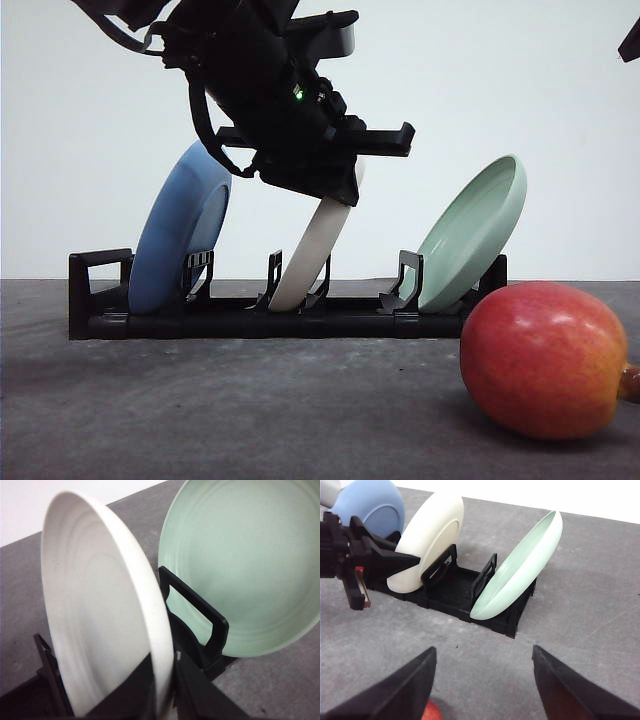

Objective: Place pomegranate in white plate

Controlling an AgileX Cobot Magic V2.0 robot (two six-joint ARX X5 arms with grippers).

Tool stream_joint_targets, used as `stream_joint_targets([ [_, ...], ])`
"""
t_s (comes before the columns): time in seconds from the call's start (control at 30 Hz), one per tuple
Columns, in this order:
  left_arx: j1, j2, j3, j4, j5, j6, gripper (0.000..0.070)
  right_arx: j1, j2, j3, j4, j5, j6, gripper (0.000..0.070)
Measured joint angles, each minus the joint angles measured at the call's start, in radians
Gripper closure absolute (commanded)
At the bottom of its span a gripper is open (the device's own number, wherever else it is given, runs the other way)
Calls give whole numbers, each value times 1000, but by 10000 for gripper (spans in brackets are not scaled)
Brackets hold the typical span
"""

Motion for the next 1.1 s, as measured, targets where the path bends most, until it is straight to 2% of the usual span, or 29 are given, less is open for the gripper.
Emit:
stream_joint_targets([
  [0.33,0,-35,0,-5,0,-84,690,0,0,0,0,0,0,310],
  [0.63,0,-160,0,-28,21,-109,690,0,0,0,0,0,0,310],
  [0.9,-10,-302,0,-150,63,-119,690,0,0,0,0,0,0,310],
  [1.1,-85,-428,0,-287,71,-119,690,0,0,0,-2,0,0,310],
])
